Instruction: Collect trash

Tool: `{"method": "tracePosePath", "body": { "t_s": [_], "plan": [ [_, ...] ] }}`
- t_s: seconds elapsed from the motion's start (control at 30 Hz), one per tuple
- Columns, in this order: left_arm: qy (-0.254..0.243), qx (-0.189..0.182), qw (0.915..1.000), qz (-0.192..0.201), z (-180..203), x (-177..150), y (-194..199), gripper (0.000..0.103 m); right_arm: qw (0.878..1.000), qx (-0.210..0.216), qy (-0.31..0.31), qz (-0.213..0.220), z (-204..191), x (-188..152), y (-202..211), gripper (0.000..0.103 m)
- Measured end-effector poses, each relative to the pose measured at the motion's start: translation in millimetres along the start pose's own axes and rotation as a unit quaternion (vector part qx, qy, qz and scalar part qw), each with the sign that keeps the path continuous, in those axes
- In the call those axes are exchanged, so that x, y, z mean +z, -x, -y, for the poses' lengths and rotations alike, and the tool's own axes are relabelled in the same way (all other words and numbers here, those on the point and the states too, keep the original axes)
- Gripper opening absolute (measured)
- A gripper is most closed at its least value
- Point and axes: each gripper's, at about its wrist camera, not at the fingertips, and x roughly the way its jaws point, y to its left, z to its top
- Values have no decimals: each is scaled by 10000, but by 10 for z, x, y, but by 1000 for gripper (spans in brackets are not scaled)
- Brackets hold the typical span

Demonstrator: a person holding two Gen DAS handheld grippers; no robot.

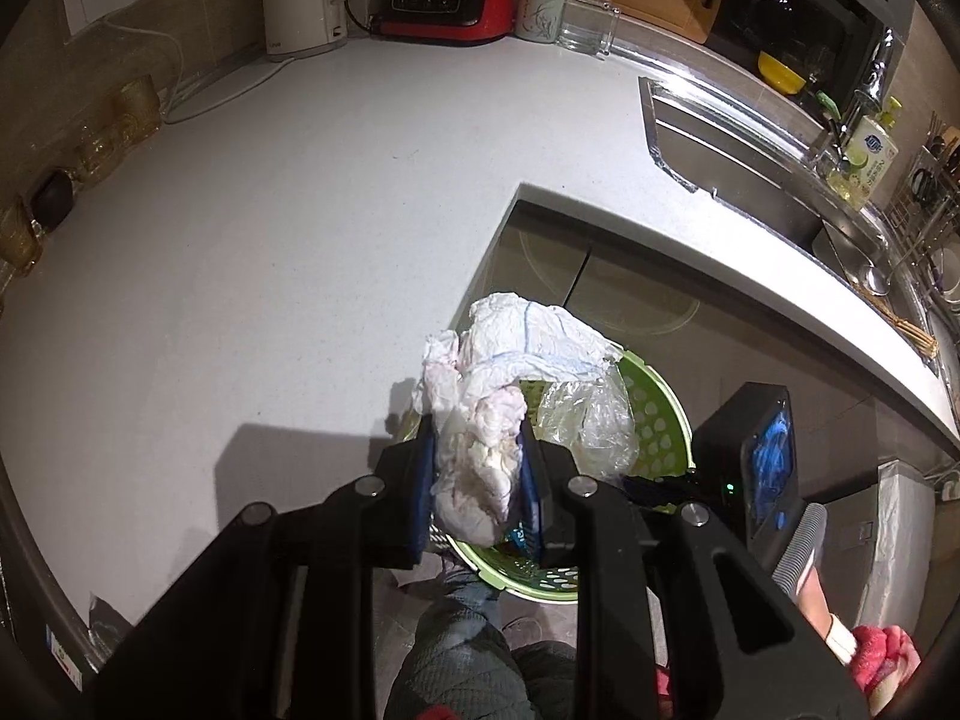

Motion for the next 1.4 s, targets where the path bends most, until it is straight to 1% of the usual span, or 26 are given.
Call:
{"method": "tracePosePath", "body": {
  "t_s": [0.03, 0.07, 0.13, 0.2, 0.33, 0.47, 0.53, 0.6, 0.7, 0.87, 0.93, 0.97, 1.0, 1.07, 1.1, 1.17, 1.23, 1.3, 1.4],
  "plan": [
    [4, -7, 10000, -43, -3, -15, -21, 23, 10000, 6, 19, -42, -3, 2, -45, 17],
    [-1, -20, 10000, -77, -11, -33, -42, 23, 10000, 7, 45, -80, -9, -4, -75, 21],
    [-12, -28, 9999, -142, -7, -53, -91, 23, 9999, -34, 64, -141, -23, -29, -93, 47],
    [-21, -65, 9998, -197, 1, -70, -138, 23, 9999, -108, 67, -77, -52, -60, -37, 56],
    [-93, -129, 9995, -286, 47, -84, -237, 23, 9997, -204, -23, 126, 29, -60, 228, 65],
    [-235, -216, 9988, -372, 134, -76, -373, 24, 9985, -347, -150, 387, 126, -97, 616, 70],
    [-280, -267, 9982, -462, 191, -72, -483, 24, 9974, -488, -163, 497, 179, -114, 809, 80],
    [-348, -303, 9975, -544, 250, -79, -607, 24, 9958, -659, -138, 624, 217, -133, 996, 84],
    [-480, -295, 9963, -648, 357, -125, -833, 25, 9937, -851, -127, 722, 245, -156, 1167, 86],
    [-528, -347, 9931, -990, 467, -261, -1306, 25, 9924, -973, -181, 732, 299, -233, 1328, 87],
    [-555, -283, 9922, -1080, 499, -309, -1483, 27, 9923, -1006, -195, 695, 317, -278, 1358, 88],
    [-574, -250, 9918, -1112, 512, -335, -1561, 34, 9924, -1009, -199, 672, 321, -298, 1359, 88],
    [-588, -237, 9914, -1148, 519, -368, -1632, 37, 9925, -1011, -205, 655, 327, -329, 1371, 88],
    [-595, -217, 9906, -1216, 518, -414, -1747, 52, 9929, -998, -202, 612, 316, -352, 1338, 88],
    [-603, -202, 9904, -1228, 526, -427, -1788, 55, 9931, -992, -200, 598, 307, -371, 1338, 88],
    [-621, -167, 9899, -1264, 538, -453, -1838, 66, 9935, -956, -205, 580, 288, -396, 1319, 88],
    [-630, -119, 9897, -1280, 557, -467, -1850, 70, 9939, -913, -211, 589, 285, -395, 1298, 88],
    [-637, -106, 9900, -1252, 588, -463, -1818, 72, 9941, -870, -230, 609, 281, -405, 1289, 88],
    [-618, -91, 9913, -1157, 603, -432, -1673, 75, 9943, -820, -246, 629, 289, -413, 1298, 88]
  ]
}}
